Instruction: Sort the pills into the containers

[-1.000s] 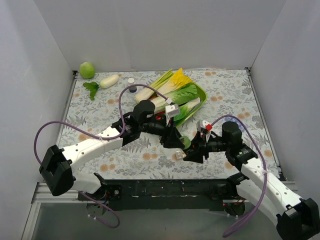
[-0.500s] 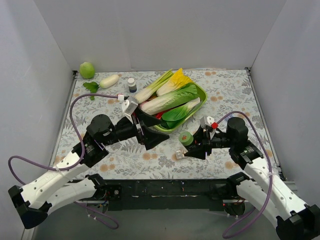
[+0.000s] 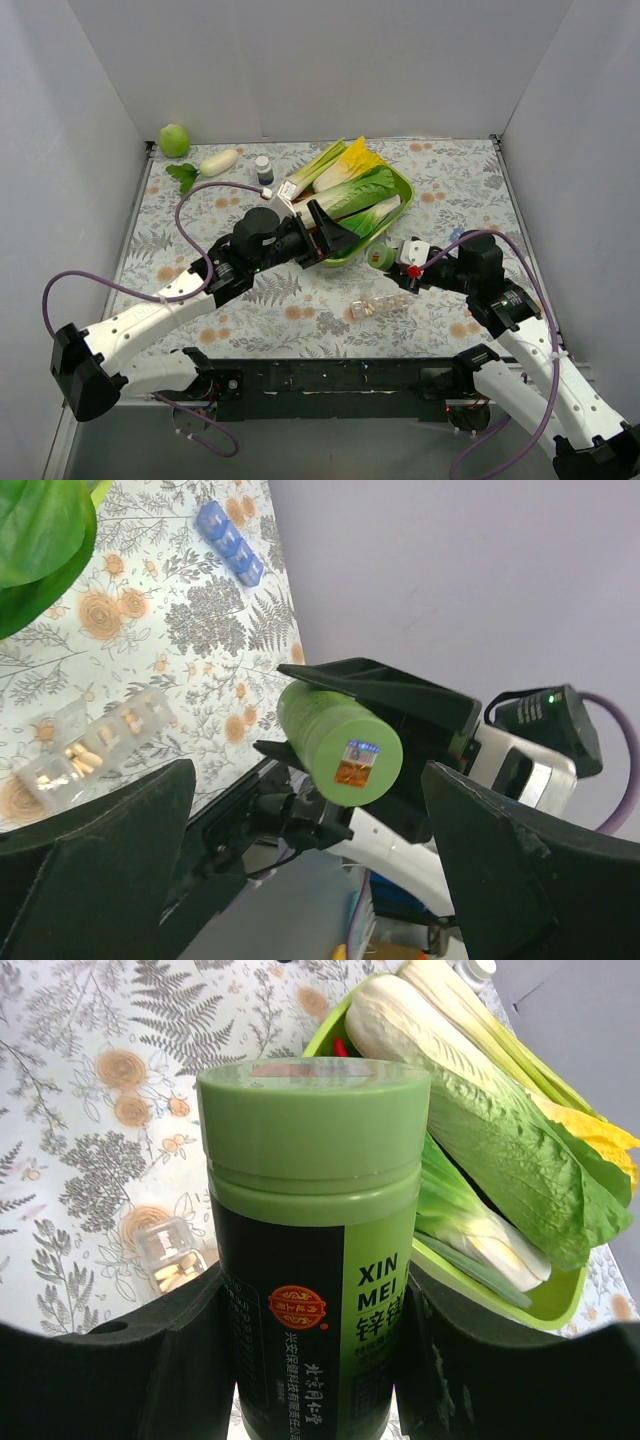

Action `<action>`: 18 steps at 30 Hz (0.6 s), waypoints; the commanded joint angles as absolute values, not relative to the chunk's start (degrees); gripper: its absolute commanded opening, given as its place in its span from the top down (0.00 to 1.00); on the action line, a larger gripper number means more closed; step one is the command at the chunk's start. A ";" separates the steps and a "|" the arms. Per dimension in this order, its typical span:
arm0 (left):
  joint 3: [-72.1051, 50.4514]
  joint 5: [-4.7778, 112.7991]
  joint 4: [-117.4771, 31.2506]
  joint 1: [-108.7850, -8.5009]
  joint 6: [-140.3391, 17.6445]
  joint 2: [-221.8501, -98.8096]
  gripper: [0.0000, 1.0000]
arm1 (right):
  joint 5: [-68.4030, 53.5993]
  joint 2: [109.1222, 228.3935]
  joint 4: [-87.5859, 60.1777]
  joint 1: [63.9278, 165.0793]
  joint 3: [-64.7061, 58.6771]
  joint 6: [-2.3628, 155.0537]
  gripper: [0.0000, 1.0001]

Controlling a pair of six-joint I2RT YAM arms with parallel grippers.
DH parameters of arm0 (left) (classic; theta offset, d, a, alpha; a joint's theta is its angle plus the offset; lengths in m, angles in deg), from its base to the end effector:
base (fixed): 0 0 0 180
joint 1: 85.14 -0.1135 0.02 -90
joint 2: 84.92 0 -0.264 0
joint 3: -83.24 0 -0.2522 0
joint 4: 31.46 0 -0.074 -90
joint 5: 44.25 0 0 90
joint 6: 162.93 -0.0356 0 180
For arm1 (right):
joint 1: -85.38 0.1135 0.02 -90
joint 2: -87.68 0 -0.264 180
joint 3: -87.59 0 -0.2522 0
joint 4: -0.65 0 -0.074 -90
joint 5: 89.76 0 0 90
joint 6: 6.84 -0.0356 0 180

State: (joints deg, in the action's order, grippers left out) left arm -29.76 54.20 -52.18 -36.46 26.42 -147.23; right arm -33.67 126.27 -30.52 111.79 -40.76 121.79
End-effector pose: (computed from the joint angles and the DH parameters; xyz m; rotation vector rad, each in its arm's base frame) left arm 0.1635 -0.1940 0.3377 -0.8848 2.1735 -1.7441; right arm 0.1324 0.0880 0.3030 -1.3086 1.3093 0.4084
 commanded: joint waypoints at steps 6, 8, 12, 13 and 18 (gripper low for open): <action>-23.59 48.65 -51.28 -33.55 36.58 -154.00 0.03 | -28.85 126.35 -30.07 112.71 -38.57 126.75 0.99; -22.97 48.30 -51.46 -32.67 37.37 -155.40 0.05 | -28.76 126.52 -29.98 112.80 -38.57 126.49 0.99; -21.04 47.86 -51.37 -31.18 37.90 -157.78 0.11 | -28.85 126.96 -29.72 112.89 -38.92 125.88 0.99; -20.60 47.68 -51.46 -30.57 37.99 -158.22 0.12 | -28.94 127.05 -29.63 112.89 -39.01 125.87 0.99; -18.84 47.51 -51.46 -29.07 37.55 -160.59 0.20 | -28.59 127.05 -29.98 112.97 -39.01 125.79 0.99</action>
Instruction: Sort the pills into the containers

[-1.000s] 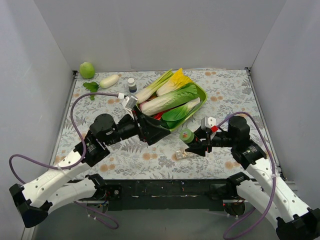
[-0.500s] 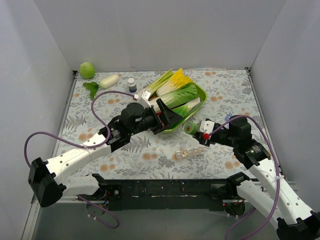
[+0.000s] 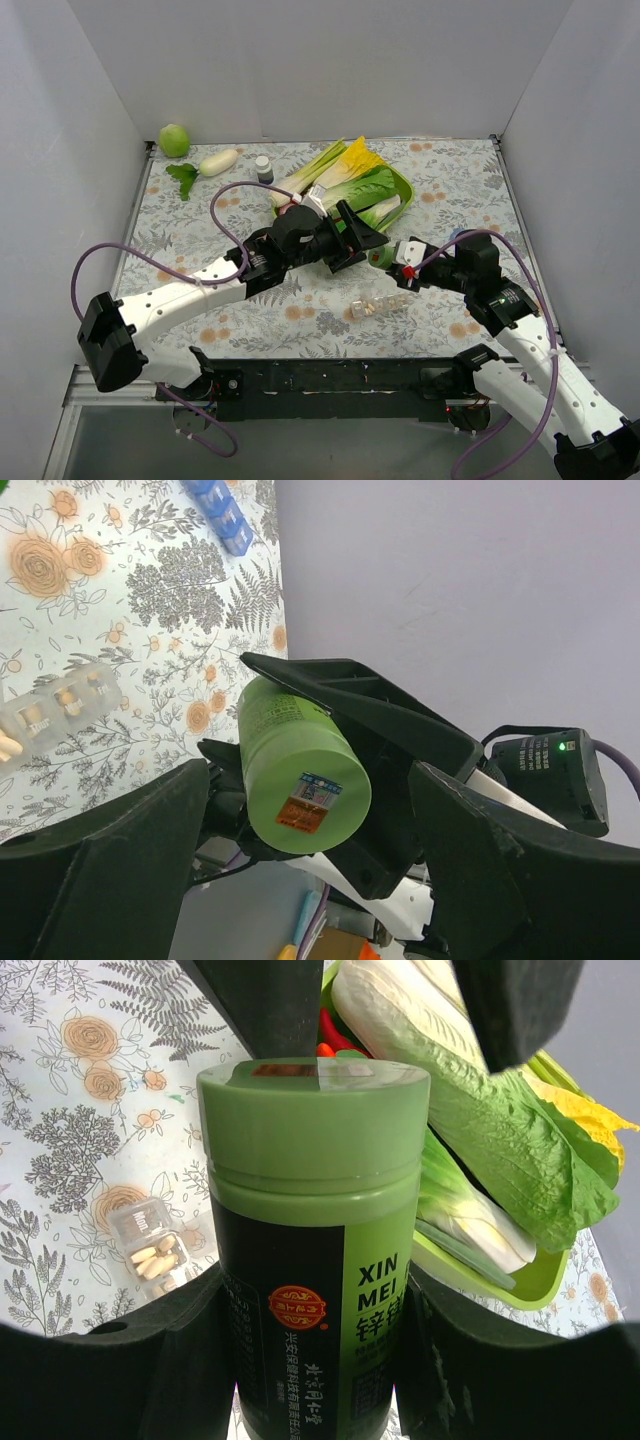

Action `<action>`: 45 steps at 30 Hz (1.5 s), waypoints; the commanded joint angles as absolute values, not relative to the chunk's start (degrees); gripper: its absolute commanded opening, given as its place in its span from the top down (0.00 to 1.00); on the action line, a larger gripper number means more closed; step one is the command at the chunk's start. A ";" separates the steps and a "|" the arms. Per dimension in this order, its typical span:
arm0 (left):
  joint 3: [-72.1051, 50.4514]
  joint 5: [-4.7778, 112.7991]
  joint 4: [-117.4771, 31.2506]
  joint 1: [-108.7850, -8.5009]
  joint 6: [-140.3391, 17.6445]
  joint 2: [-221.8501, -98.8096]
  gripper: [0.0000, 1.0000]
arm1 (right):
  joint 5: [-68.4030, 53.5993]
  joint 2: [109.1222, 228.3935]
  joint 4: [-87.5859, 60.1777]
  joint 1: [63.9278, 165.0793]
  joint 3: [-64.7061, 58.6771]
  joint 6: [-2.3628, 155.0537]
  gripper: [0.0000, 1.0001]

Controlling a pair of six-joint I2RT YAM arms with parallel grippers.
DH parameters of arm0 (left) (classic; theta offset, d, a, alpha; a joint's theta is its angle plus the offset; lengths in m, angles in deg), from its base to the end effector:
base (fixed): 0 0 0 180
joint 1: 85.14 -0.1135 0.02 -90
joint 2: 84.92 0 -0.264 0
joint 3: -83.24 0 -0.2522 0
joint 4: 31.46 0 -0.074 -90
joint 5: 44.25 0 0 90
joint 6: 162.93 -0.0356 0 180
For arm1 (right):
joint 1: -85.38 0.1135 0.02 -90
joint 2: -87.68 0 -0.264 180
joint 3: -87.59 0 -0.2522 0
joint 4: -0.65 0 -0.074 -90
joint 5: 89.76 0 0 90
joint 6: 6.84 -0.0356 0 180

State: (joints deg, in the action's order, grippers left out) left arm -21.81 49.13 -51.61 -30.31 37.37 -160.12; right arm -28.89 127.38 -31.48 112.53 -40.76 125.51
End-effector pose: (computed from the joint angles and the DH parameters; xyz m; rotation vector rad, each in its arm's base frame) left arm 0.1754 -0.2525 0.3295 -1.1180 2.2365 -1.7324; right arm 0.1365 0.0895 0.2981 -1.3359 1.3347 0.3070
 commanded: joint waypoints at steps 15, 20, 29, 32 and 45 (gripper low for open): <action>-15.94 52.86 -54.44 -27.75 19.29 -163.85 0.98 | -32.10 127.32 -30.16 112.89 -39.63 118.42 0.99; -20.15 67.23 -49.62 -27.66 -4.65 -161.13 1.00 | -44.89 128.46 -28.33 112.36 -41.37 108.14 0.99; -26.30 83.90 -55.32 -27.75 -33.01 -154.72 1.00 | -68.03 129.07 -2.42 111.22 -54.38 73.00 0.99; -27.19 81.79 -56.90 -28.10 -37.58 -151.91 1.00 | -69.63 128.98 7.17 111.13 -58.60 63.58 0.99; -30.43 66.58 -48.23 -31.00 -21.62 -140.74 0.02 | -63.84 127.93 -8.16 110.95 -54.13 80.23 0.99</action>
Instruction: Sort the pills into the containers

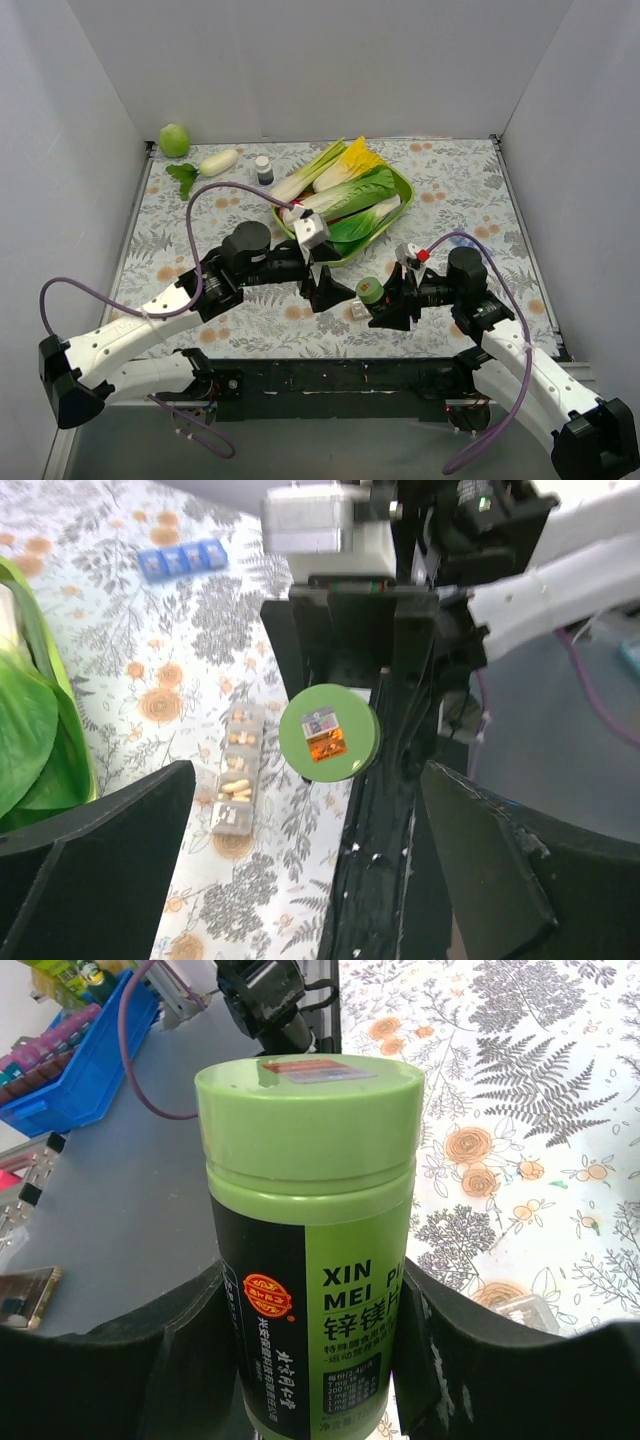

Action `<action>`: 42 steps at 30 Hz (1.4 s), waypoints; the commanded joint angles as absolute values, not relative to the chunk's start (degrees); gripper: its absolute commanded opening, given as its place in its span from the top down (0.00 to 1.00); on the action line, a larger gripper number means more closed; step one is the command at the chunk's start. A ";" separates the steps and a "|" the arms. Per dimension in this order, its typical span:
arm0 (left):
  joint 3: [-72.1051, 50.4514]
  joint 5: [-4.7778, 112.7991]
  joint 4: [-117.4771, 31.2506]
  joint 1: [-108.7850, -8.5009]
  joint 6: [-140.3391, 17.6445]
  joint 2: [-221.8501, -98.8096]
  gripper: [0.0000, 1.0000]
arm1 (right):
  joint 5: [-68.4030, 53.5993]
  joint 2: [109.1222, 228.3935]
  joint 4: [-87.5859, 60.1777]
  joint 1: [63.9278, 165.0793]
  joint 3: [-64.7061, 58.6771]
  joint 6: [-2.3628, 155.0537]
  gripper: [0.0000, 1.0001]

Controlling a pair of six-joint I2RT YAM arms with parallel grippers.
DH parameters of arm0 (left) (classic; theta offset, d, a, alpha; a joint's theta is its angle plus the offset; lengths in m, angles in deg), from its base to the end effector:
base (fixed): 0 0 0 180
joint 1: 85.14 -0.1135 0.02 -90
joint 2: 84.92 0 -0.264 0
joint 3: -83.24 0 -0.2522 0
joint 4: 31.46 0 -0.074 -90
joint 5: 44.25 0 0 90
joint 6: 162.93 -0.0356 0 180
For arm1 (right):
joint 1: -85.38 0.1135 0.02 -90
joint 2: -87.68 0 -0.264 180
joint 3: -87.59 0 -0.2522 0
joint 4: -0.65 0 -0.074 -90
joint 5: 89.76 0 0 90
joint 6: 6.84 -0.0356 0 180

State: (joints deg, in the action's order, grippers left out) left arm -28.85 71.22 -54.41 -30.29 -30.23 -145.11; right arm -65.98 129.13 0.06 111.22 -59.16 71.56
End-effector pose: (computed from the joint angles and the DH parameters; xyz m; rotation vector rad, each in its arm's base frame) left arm 0.1263 -0.2059 0.3486 0.5831 2.0507 -1.5203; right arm 0.1290 0.0986 0.2388 -1.1004 1.4966 1.4476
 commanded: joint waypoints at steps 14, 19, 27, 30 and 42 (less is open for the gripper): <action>-14.45 60.78 -67.10 -30.30 4.51 -158.57 0.02 | -57.33 127.93 -16.45 110.95 -50.88 90.19 0.99; -11.46 59.20 -71.49 -29.16 3.28 -161.91 0.06 | -56.54 128.37 -16.36 110.95 -50.70 90.28 0.99; -10.31 61.66 -72.55 -27.40 2.05 -163.94 0.21 | -55.40 129.25 -16.71 110.87 -50.17 91.07 0.99; -10.05 62.62 -73.52 -27.31 0.82 -164.64 0.32 | -55.31 129.16 -16.80 110.87 -50.08 91.16 0.99; -18.82 69.21 -68.34 -27.22 -26.75 -158.25 0.94 | -61.98 128.90 -10.23 110.86 -52.71 83.71 0.99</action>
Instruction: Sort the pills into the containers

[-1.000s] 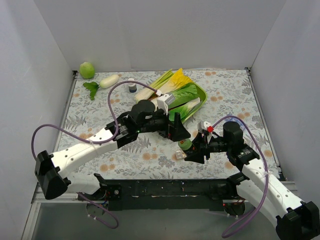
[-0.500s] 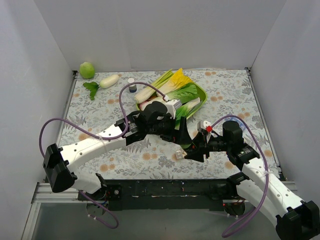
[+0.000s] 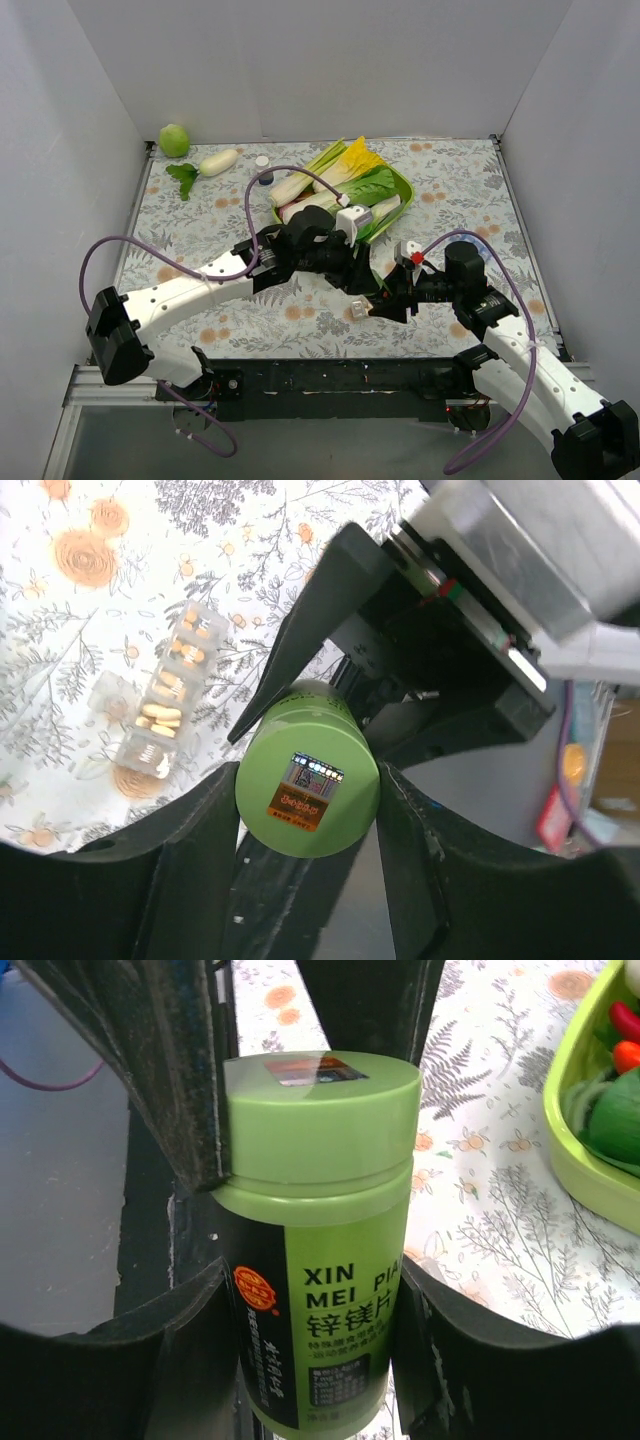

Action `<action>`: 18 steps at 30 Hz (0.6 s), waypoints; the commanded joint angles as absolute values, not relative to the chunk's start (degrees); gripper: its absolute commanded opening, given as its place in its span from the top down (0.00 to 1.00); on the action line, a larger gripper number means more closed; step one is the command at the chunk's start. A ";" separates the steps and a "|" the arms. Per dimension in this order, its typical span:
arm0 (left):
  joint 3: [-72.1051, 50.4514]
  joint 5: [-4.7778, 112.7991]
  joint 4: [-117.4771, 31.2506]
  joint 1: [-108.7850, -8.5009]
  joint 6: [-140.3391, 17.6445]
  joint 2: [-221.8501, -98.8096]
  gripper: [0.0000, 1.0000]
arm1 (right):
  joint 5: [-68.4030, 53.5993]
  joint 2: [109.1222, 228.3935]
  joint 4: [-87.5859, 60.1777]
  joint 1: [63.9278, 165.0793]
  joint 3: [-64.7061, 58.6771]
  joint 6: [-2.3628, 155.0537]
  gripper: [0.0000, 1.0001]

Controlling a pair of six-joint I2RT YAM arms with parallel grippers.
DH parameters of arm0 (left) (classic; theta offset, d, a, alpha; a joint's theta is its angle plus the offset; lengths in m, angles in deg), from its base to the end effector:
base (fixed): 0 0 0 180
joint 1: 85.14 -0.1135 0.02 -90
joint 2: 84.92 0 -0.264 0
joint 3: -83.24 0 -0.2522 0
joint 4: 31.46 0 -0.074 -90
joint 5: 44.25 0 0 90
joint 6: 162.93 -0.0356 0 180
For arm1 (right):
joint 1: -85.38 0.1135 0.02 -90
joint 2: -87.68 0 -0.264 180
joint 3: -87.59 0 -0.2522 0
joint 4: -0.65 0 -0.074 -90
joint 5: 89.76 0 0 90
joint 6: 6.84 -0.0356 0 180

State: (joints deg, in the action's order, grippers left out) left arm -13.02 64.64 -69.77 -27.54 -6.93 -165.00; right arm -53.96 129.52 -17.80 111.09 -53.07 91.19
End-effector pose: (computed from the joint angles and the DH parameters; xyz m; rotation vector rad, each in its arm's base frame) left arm 0.1589 -0.2720 0.3284 0.0358 2.6096 -1.4061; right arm 0.1351 0.0971 0.2447 -1.1419 1.5565 1.1132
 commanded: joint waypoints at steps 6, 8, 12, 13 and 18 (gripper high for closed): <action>-29.73 65.09 -58.41 -27.48 -32.25 -148.84 0.53 | -63.75 128.37 -6.60 110.86 -55.10 80.24 0.99; -30.35 65.96 -55.26 -27.57 -28.22 -147.33 0.38 | -63.40 128.19 -7.48 110.86 -55.01 80.87 0.99; -31.93 66.58 -51.90 -27.57 -22.05 -145.66 0.18 | -63.22 128.81 -7.22 110.86 -54.92 81.23 0.99; -32.02 66.67 -51.72 -27.57 -21.26 -145.74 0.15 | -63.22 128.98 -7.22 110.86 -54.74 81.31 0.99; -31.40 67.80 -52.16 -27.57 -18.53 -146.80 0.04 | -63.31 129.34 -7.40 110.86 -54.04 81.75 0.99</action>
State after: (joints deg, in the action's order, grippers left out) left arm -31.47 66.96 -53.64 -27.36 -20.98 -146.96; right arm -61.65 129.41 -8.68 110.98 -55.32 82.45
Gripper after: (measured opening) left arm 0.921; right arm 0.591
